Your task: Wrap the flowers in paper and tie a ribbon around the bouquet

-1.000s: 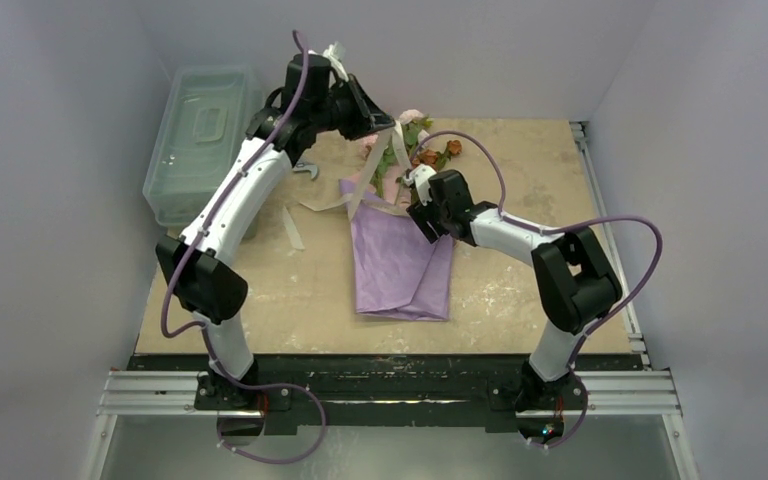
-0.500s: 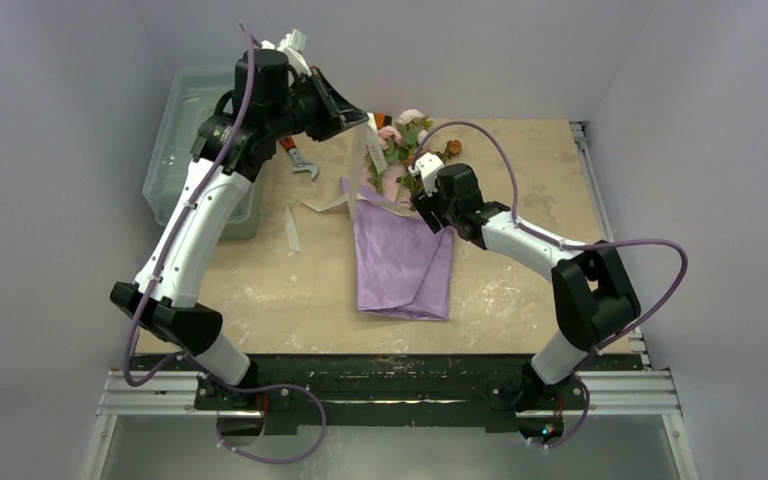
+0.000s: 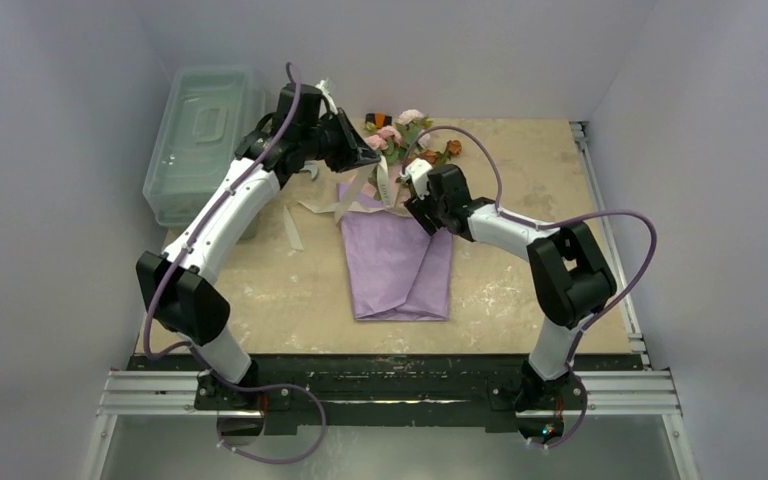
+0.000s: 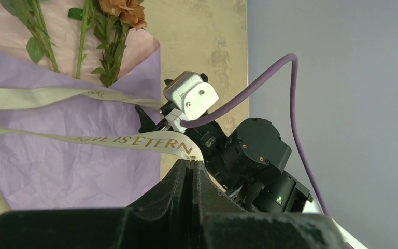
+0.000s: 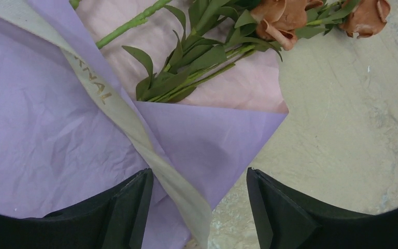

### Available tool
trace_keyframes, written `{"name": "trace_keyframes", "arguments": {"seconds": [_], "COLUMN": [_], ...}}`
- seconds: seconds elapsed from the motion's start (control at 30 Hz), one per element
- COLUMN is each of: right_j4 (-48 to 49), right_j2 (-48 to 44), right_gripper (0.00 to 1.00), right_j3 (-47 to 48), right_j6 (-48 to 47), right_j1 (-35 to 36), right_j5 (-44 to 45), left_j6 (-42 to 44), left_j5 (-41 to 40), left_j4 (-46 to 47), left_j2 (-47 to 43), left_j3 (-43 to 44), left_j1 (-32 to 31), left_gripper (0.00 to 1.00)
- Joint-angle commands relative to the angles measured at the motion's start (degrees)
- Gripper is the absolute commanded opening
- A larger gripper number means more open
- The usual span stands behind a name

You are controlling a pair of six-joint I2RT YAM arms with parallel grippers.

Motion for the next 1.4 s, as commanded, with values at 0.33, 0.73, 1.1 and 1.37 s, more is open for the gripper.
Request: {"name": "trace_keyframes", "arguments": {"seconds": [0.33,0.73,1.1,1.37], "right_j4": [-1.44,-4.20,-0.96,-0.12], "right_j2": [2.20,-5.59,-17.19,-19.01], "right_gripper": [0.39,0.01,0.02,0.02], "right_j3": [4.07,0.58,-9.55,-12.24], "right_j6": [1.07,3.91,5.35,5.85], "right_j1": [-0.27,-0.19,2.39,5.86], "right_j5": [-4.38,-6.27,-8.78,-9.86], "left_j6": [-3.35,-17.65,-22.58,-20.71], "left_j5": [2.38,-7.20,-12.96,-17.22], "left_j4": [10.12,14.33,16.23,13.44], "left_j2": [5.97,5.38,8.08,12.26], "left_j3": [0.45,-4.45,-4.38,-0.64], "left_j1": [0.12,0.04,-2.38,-6.22], "left_gripper": [0.00,0.00,0.00,0.00]}}
